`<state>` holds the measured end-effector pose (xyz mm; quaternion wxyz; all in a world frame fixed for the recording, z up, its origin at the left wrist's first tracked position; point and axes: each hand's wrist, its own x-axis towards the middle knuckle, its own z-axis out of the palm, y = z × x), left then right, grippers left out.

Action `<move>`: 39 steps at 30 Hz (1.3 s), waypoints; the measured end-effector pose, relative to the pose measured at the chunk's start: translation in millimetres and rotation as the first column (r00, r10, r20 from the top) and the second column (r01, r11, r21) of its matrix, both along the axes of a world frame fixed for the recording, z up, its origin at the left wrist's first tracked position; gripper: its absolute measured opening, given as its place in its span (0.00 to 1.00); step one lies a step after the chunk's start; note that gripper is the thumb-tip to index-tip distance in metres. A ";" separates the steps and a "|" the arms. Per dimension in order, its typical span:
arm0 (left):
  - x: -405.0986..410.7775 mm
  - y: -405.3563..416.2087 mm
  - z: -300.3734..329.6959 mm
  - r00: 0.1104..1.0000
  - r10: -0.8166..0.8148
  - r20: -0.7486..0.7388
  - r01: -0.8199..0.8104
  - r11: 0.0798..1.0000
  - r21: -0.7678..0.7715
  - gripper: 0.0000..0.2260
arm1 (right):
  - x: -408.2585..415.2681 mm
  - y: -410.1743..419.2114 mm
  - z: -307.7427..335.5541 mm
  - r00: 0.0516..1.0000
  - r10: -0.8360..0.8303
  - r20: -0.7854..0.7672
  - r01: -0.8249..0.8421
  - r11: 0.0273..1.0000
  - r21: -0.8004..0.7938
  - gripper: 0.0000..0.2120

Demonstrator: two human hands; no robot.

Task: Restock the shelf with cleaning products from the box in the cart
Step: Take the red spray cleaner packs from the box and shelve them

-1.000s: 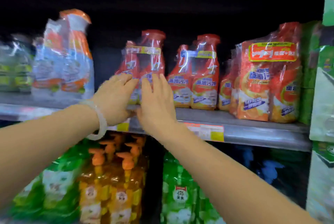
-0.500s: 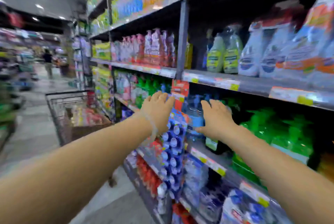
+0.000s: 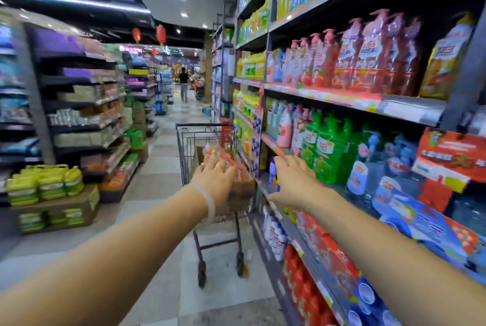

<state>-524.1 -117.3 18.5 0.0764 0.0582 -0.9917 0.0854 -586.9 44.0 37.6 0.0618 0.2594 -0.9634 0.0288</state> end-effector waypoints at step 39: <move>-539.3 -584.8 -79.1 0.972 -0.003 0.233 0.006 1.000 -0.013 0.33 | -572.2 -564.5 -115.5 0.962 -0.056 0.267 0.048 0.998 0.037 0.38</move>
